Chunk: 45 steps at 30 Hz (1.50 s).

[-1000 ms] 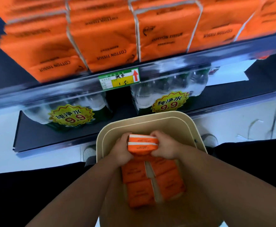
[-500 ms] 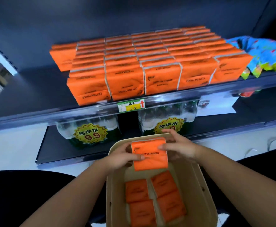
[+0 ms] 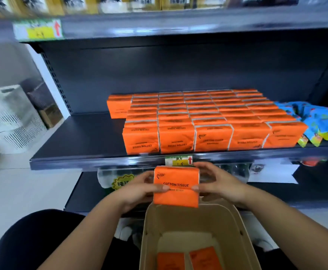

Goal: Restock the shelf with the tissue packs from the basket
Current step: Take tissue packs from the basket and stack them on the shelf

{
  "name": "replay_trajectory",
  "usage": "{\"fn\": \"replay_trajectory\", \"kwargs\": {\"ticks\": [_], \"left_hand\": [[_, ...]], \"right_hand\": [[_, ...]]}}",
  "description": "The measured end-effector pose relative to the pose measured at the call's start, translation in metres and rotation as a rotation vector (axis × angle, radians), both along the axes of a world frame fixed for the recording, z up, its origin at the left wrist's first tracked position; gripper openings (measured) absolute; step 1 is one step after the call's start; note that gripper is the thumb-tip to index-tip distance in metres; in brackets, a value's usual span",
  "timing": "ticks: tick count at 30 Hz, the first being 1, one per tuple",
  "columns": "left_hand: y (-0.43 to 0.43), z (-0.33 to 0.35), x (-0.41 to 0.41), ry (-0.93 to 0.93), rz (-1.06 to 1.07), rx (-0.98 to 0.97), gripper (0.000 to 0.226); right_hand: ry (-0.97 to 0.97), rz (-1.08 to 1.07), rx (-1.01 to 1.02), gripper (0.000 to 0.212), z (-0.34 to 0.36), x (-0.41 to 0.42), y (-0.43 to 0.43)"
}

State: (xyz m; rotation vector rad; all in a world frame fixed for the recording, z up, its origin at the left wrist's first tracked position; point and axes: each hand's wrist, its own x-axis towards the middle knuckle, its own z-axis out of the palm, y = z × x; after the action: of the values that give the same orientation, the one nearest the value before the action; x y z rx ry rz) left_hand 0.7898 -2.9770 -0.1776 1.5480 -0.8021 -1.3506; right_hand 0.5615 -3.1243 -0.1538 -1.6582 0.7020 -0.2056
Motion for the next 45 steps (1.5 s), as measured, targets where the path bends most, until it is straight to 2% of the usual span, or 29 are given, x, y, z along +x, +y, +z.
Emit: {"fn": "replay_trajectory", "kwargs": {"ticks": [9, 14, 16, 20, 24, 30, 34, 38, 42, 44, 45], "left_hand": [[0.028, 0.064, 0.053, -0.020, 0.060, -0.117, 0.068], [0.037, 0.101, 0.091, -0.100, 0.097, -0.189, 0.085], [0.041, 0.113, 0.109, -0.106, 0.105, -0.221, 0.090], [0.051, 0.132, 0.151, -0.142, 0.127, -0.256, 0.090], [0.056, 0.138, 0.187, -0.150, 0.166, -0.245, 0.095], [0.047, 0.126, 0.229, -0.139, 0.254, -0.237, 0.102], [0.028, 0.107, 0.253, -0.160, 0.314, -0.224, 0.100], [0.005, 0.085, 0.273, -0.193, 0.310, -0.185, 0.089], [-0.023, 0.062, 0.285, -0.289, 0.375, -0.151, 0.069], [-0.039, 0.053, 0.288, -0.335, 0.424, -0.137, 0.055], [-0.046, 0.050, 0.287, -0.351, 0.441, -0.136, 0.050]], "right_hand": [[-0.091, 0.088, -0.027, 0.063, 0.056, 0.066, 0.006], [-0.170, 0.145, -0.077, 0.066, 0.092, 0.112, 0.004], [-0.210, 0.155, -0.109, 0.061, 0.105, 0.132, 0.007], [-0.264, 0.164, -0.244, 0.061, 0.121, 0.179, 0.011], [-0.274, 0.130, -0.390, 0.064, 0.119, 0.223, 0.018], [-0.233, 0.153, -0.454, 0.068, 0.108, 0.282, 0.012], [-0.120, 0.158, -0.546, 0.074, 0.105, 0.319, -0.003], [0.079, 0.215, -0.765, 0.081, 0.109, 0.342, -0.019], [0.265, 0.222, -1.110, 0.068, 0.105, 0.361, -0.024], [0.375, 0.207, -1.207, 0.059, 0.099, 0.373, -0.028], [0.431, 0.199, -1.213, 0.061, 0.096, 0.378, -0.030]]}}
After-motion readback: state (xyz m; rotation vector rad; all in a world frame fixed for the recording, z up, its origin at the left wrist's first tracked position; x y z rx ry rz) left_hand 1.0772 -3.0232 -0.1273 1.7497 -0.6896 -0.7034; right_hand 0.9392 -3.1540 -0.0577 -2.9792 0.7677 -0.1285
